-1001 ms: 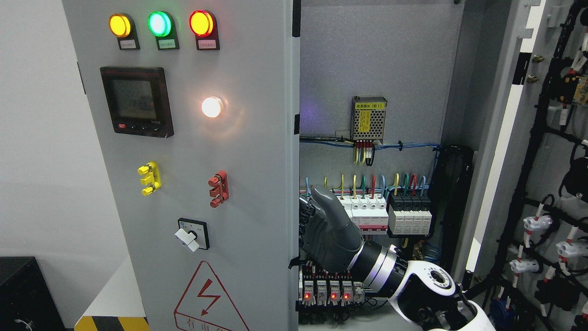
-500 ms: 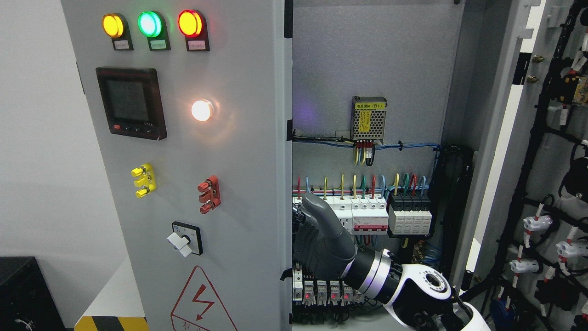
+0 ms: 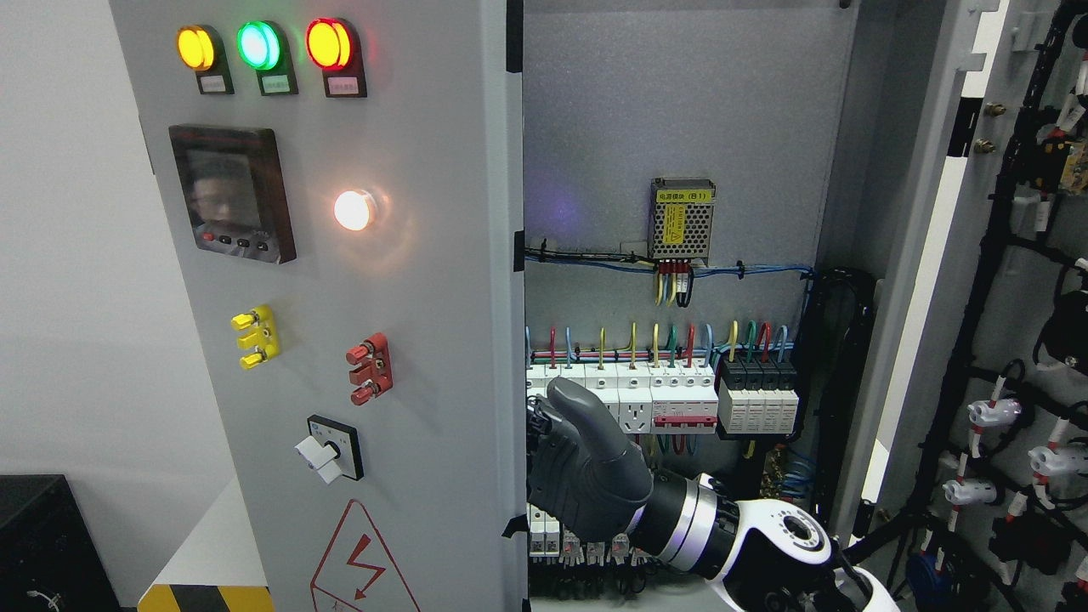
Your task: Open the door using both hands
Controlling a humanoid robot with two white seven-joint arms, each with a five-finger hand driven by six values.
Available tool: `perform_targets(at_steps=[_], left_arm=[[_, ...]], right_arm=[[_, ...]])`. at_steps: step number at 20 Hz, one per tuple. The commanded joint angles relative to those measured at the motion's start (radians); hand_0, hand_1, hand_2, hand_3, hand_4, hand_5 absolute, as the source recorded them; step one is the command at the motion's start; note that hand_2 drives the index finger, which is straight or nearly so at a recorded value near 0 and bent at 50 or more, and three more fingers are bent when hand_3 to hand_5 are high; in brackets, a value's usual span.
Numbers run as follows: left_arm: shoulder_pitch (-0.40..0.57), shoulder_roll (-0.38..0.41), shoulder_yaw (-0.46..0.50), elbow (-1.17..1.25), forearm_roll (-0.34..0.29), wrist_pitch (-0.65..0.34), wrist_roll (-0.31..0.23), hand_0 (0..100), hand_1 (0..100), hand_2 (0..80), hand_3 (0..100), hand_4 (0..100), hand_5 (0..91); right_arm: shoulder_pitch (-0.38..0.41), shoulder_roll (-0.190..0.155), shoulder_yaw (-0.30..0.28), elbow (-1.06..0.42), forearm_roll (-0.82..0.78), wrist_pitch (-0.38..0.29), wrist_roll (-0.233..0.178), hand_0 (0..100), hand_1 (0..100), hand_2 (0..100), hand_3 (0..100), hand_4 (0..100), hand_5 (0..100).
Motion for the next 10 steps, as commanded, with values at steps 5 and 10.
perform_targets(at_steps=[5, 10], left_arm=[[0.009, 0.000, 0.000, -0.021, 0.000, -0.001, 0.000, 12, 56, 0.0, 0, 0, 0.0], [0.009, 0.000, 0.000, -0.021, 0.000, -0.001, 0.000, 12, 56, 0.0, 0, 0, 0.0]], right_arm=[[0.024, -0.018, 0.089, -0.055, -0.004, -0.002, 0.014, 7, 14, 0, 0, 0, 0], [0.027, -0.034, 0.122, -0.090, -0.004, -0.004, 0.020, 7, 14, 0, 0, 0, 0]])
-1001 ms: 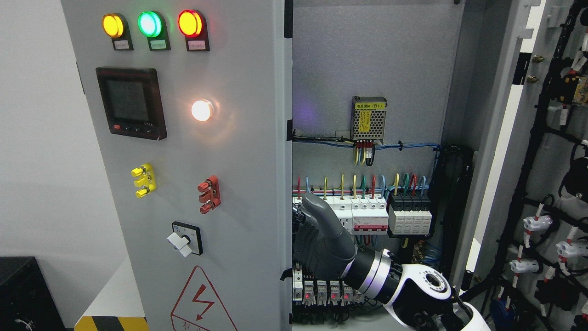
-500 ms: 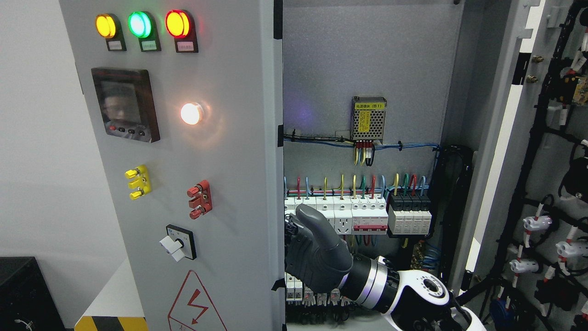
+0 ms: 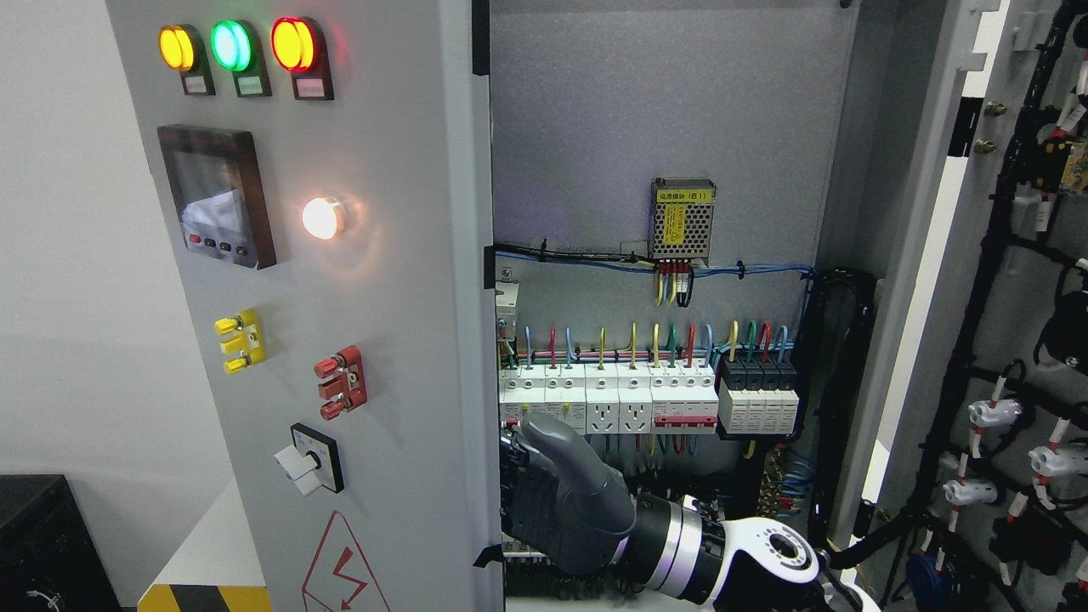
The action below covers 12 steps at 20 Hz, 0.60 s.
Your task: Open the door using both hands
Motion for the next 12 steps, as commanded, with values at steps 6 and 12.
perform_targets(at_steps=[6, 12], left_arm=[[0.009, 0.000, 0.000, -0.021, 0.000, -0.003, 0.000, 12, 56, 0.0, 0, 0, 0.0], [0.009, 0.000, 0.000, -0.021, 0.000, -0.003, 0.000, 12, 56, 0.0, 0, 0, 0.0]], right_arm=[[0.009, -0.020, 0.110, -0.093, -0.001, -0.001, 0.001, 7, 14, 0, 0, 0, 0], [0.008, -0.019, 0.150, -0.116, -0.001, 0.000, 0.000, 7, 14, 0, 0, 0, 0]])
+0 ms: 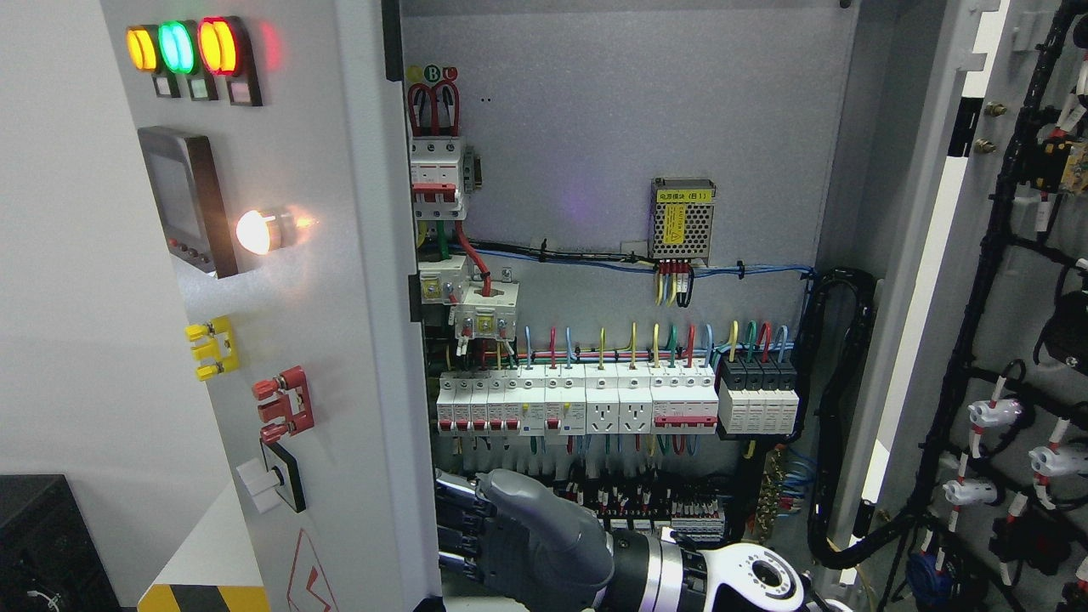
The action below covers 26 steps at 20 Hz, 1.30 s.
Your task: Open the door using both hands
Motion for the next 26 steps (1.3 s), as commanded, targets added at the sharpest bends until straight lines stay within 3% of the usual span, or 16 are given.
perform_targets(at_steps=[1, 24, 26], left_arm=[[0.009, 0.000, 0.000, -0.021, 0.000, -0.001, 0.000, 12, 56, 0.0, 0, 0, 0.0], [0.009, 0.000, 0.000, -0.021, 0.000, -0.001, 0.000, 12, 56, 0.0, 0, 0, 0.0], [0.009, 0.000, 0.000, -0.021, 0.000, 0.001, 0.000, 12, 56, 0.0, 0, 0, 0.0]], right_arm=[[0.000, -0.006, 0.079, -0.057, 0.000, 0.001, -0.002, 7, 14, 0, 0, 0, 0], [0.001, 0.034, 0.191, -0.034, 0.015, 0.004, -0.013, 7, 14, 0, 0, 0, 0], [0.001, 0.033, 0.202, -0.029, 0.017, 0.002, -0.031, 7, 14, 0, 0, 0, 0]])
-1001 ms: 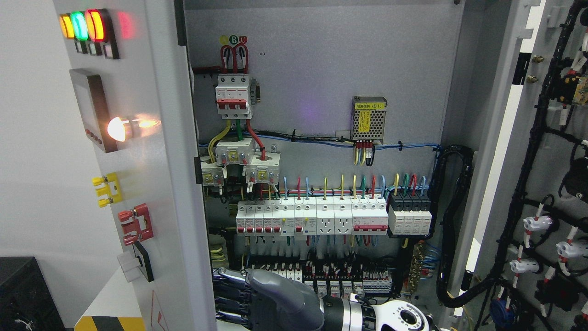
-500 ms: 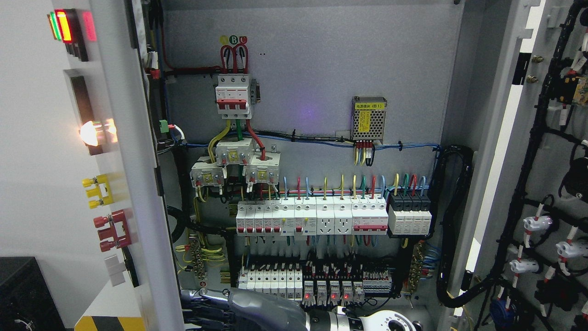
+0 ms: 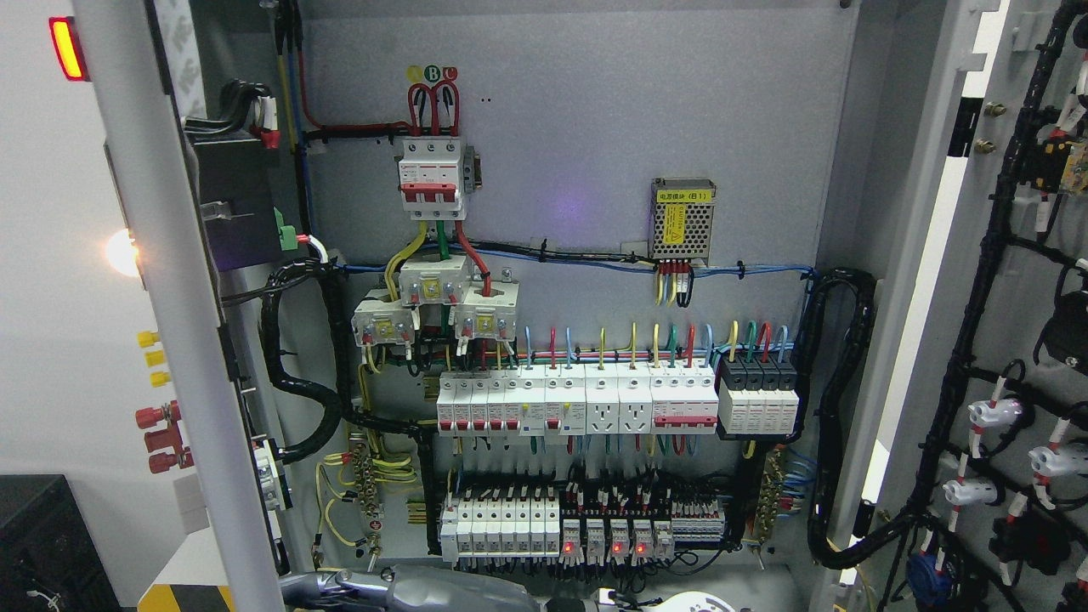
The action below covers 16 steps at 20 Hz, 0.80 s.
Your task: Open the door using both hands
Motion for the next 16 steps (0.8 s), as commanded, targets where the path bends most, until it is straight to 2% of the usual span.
perform_targets(at_steps=[1, 5, 10, 16], left_arm=[[0.009, 0.000, 0.000, -0.021, 0.000, 0.000, 0.000, 12, 56, 0.0, 0, 0, 0.0], [0.009, 0.000, 0.000, -0.021, 0.000, 0.000, 0.000, 12, 56, 0.0, 0, 0, 0.0], [0.009, 0.000, 0.000, -0.021, 0.001, 0.000, 0.000, 12, 56, 0.0, 0, 0, 0.0], [0.009, 0.000, 0.000, -0.021, 0.000, 0.000, 0.000, 12, 56, 0.0, 0, 0, 0.0]], right_arm=[[0.000, 0.011, 0.061, 0.005, 0.004, -0.006, -0.022, 7, 14, 0, 0, 0, 0], [-0.001, 0.016, 0.081, 0.008, 0.005, -0.006, -0.025, 7, 14, 0, 0, 0, 0], [0.002, 0.049, 0.081, 0.020, 0.007, -0.003, -0.048, 7, 14, 0, 0, 0, 0], [-0.003, 0.066, 0.081, 0.028, 0.007, -0.001, -0.048, 7, 14, 0, 0, 0, 0]])
